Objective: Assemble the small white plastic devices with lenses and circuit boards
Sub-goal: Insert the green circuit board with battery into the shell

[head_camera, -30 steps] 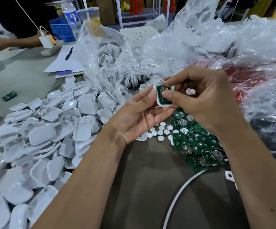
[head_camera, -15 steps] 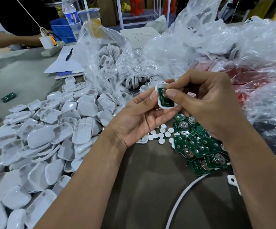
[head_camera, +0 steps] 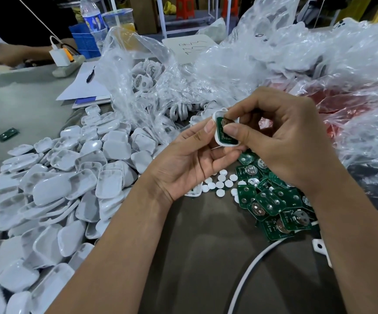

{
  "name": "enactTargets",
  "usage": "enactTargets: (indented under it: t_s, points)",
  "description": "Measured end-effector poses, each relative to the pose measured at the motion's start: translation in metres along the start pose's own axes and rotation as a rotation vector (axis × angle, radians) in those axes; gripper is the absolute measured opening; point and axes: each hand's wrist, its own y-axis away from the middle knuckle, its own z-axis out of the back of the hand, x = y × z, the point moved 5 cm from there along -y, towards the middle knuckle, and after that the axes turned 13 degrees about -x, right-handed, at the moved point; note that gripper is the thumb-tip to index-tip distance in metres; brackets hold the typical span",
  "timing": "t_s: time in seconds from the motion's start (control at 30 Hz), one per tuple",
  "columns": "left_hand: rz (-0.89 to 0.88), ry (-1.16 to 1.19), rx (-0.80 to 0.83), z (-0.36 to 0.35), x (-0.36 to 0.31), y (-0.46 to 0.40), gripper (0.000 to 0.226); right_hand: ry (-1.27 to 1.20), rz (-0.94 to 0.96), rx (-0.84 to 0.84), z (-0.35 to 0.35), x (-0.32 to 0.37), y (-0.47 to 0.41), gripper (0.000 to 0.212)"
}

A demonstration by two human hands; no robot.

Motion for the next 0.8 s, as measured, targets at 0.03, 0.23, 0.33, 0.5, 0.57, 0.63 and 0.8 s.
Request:
enactTargets:
  t_s: [0.03, 0.23, 0.33, 0.5, 0.57, 0.63, 0.8]
  points:
    - [0.001, -0.002, -0.001, -0.0003, -0.0002, 0.0006, 0.052, 0.02, 0.021, -0.002, -0.0003, 0.001, -0.0003, 0.015]
    - [0.014, 0.004, 0.006, -0.0013, -0.0001, 0.0011, 0.053, 0.034, 0.051, -0.017, -0.0006, 0.0035, -0.0009, 0.014]
    - [0.015, 0.008, 0.025, -0.0015, -0.0004, 0.0016, 0.048, 0.04, 0.065, -0.034, 0.0007, 0.0049, -0.0013, 0.014]
    - [0.021, 0.009, 0.024, -0.001, -0.0003, 0.001, 0.048, 0.069, 0.073, -0.026, -0.0001, 0.0053, -0.0011, 0.014]
    - [0.023, 0.006, 0.023, -0.0008, 0.0003, 0.0006, 0.046, 0.091, 0.082, -0.018, -0.0004, 0.0055, -0.0011, 0.014]
    - [0.023, 0.001, 0.03, -0.001, 0.0005, 0.0006, 0.043, 0.104, 0.088, -0.014, -0.0002, 0.0058, -0.0013, 0.014]
    - [0.019, -0.021, 0.021, 0.0012, 0.0017, -0.0006, 0.039, 0.129, 0.096, -0.003, -0.0009, 0.0064, -0.0013, 0.014]
